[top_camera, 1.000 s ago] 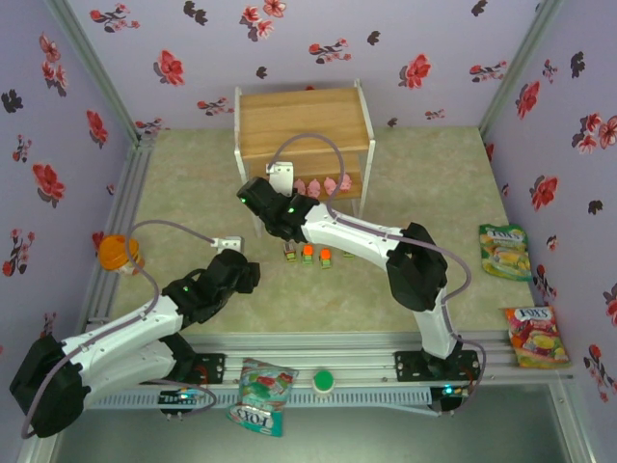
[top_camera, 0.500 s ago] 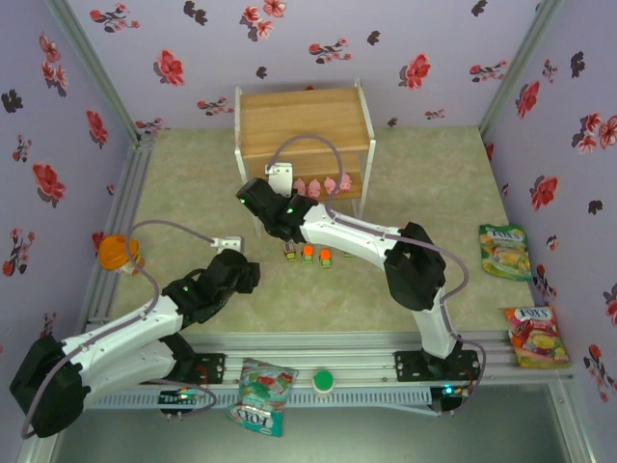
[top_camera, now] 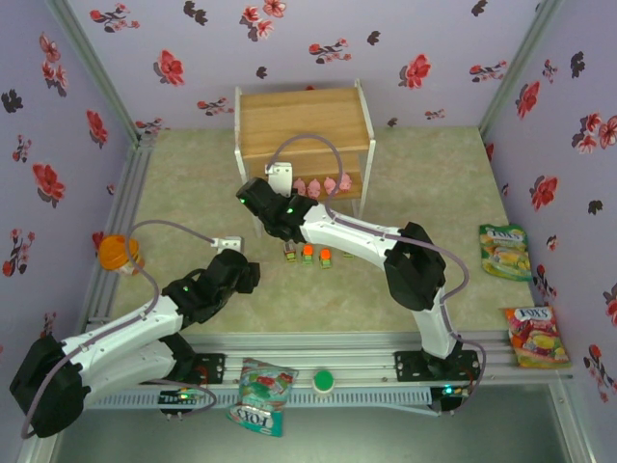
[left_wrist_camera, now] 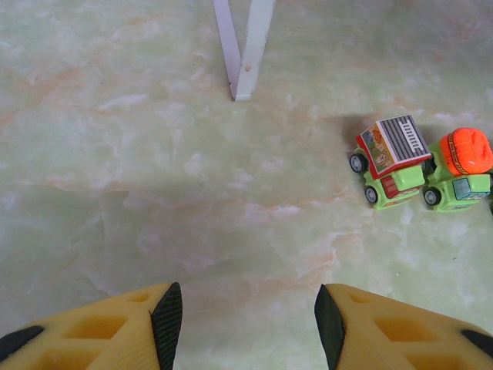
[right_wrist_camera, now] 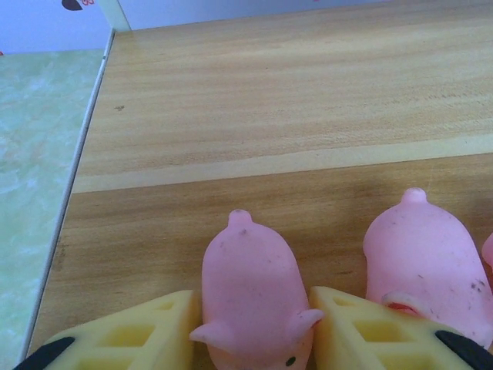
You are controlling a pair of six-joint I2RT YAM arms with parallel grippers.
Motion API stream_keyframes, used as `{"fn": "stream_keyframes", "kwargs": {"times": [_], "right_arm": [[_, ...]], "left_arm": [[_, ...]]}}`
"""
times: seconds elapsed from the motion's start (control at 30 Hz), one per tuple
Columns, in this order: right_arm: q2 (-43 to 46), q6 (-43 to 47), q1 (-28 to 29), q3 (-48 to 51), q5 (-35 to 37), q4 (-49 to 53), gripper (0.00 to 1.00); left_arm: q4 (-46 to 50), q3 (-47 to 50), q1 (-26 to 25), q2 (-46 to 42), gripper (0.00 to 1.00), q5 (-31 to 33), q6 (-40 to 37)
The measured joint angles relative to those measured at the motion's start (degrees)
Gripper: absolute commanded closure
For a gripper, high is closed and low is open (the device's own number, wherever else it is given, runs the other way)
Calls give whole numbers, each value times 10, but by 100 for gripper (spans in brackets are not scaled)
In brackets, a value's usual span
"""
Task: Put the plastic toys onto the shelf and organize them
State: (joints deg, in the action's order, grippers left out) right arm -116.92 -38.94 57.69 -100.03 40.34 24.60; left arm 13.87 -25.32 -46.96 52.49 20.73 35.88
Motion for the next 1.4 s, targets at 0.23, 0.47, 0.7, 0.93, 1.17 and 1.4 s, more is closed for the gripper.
{"fn": "stream_keyframes", "kwargs": {"times": [0.23, 0.47, 0.7, 0.93, 1.17, 1.4], "right_arm": [[0, 0, 0, 0, 0, -4, 56], [5, 2, 3, 0, 0, -4, 56], [17, 11, 6, 0, 3, -6, 56], [31, 15, 10, 5, 12, -8, 56], [39, 18, 19, 14, 20, -8, 55], [72, 20, 34, 37, 34, -9, 55]], "left_arm": [[0, 0, 0, 0, 46, 0, 0], [0, 0, 0, 0, 46, 0, -1], [0, 0, 0, 0, 46, 0, -1], [-2, 0, 0, 0, 46, 0, -1], [-2, 0, 0, 0, 46, 0, -1], [-7, 0, 0, -1, 46, -14, -5]]}}
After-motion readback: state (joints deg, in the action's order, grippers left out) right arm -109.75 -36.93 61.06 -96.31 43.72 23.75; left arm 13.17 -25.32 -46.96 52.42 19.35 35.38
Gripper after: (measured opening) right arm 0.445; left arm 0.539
